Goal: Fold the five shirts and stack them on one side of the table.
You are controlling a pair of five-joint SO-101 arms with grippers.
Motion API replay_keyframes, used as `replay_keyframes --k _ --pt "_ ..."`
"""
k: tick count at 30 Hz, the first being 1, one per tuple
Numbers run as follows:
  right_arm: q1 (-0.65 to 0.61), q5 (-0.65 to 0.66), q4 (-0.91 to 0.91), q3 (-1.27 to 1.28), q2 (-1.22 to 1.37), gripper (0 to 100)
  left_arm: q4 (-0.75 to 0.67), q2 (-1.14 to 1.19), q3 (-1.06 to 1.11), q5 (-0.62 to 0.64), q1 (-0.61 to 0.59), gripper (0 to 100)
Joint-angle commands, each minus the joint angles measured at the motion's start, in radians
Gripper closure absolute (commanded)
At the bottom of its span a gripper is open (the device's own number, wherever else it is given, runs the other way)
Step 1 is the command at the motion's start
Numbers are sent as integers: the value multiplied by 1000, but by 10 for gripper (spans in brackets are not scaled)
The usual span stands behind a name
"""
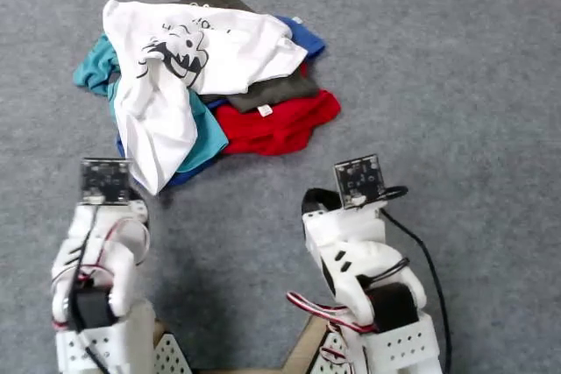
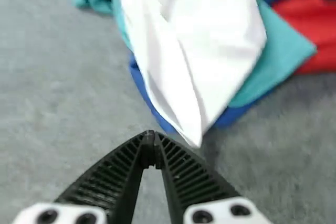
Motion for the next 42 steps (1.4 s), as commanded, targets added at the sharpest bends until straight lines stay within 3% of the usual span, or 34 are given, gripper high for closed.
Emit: replay_keyframes --k 1,5,11,17,26,31,36,42 --pt "-12 -6 -14 -102 -31 979 -11 40 -170 6 -13 970" --pt "-12 -11 -17 -213 113 979 -32 252 -312 72 -5 962" --pt "-25 -12 -14 -506 466 979 -40 638 -530 193 48 831" --pt "-25 -12 -12 -727 783 979 -55 902 -634 417 24 662" --pt "-25 -12 -17 -866 1004 979 -324 1387 -699 494 76 720" --pt "-25 -12 -20 -866 1032 979 -328 1590 -828 568 62 793" --pt "-26 -9 -81 -857 1033 979 -338 1651 -855 540 44 972" --pt "-23 -8 -164 -852 1078 979 -288 1599 -843 491 56 971"
